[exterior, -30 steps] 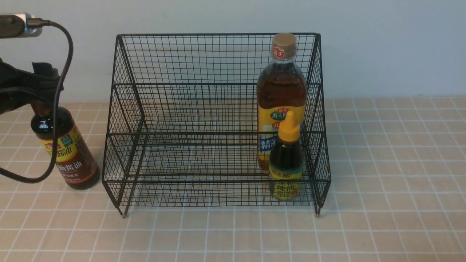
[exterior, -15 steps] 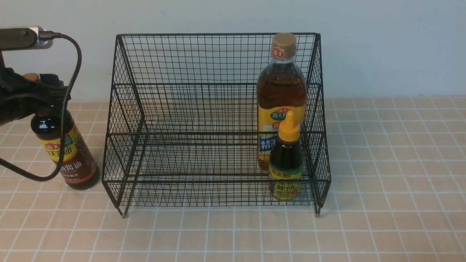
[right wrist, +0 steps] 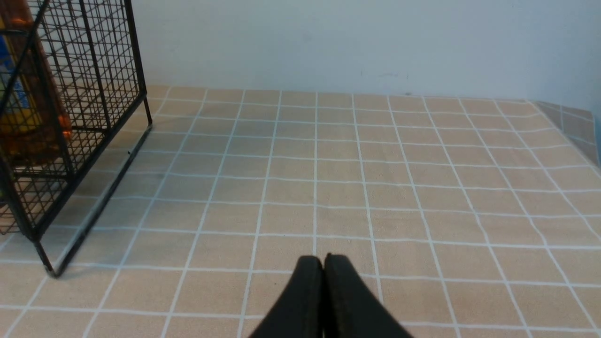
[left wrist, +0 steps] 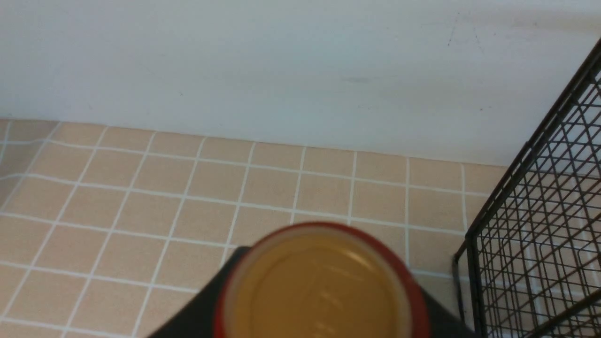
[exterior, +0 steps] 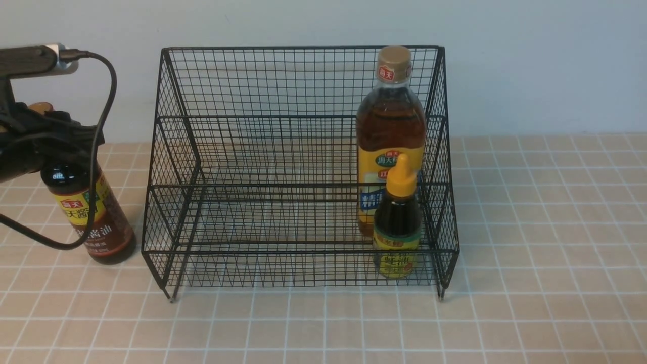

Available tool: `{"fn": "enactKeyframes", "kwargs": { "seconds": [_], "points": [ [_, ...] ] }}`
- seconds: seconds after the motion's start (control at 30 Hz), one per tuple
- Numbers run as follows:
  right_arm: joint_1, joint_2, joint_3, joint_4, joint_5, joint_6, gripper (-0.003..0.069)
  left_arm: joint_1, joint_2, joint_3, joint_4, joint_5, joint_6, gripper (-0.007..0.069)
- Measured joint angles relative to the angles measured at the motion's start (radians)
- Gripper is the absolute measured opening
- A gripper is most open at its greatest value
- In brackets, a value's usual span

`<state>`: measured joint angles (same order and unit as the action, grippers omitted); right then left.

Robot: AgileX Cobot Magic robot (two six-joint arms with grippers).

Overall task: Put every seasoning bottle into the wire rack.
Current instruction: Use the left arm to grab the condiment bottle closest to it, then use the left arm to put the condiment bottle back on the shelf

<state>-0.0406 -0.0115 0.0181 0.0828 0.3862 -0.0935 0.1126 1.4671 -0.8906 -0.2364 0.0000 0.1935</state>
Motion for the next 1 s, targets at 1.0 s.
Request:
{"fn": "enactKeyframes", "kwargs": {
  "seconds": [1.0],
  "points": [
    [0.0,0.0,0.0,0.0,0.0,0.001,-0.0014,-0.007,-0.324,-0.276,0.004,0.27,0.04,0.0256]
  ]
}}
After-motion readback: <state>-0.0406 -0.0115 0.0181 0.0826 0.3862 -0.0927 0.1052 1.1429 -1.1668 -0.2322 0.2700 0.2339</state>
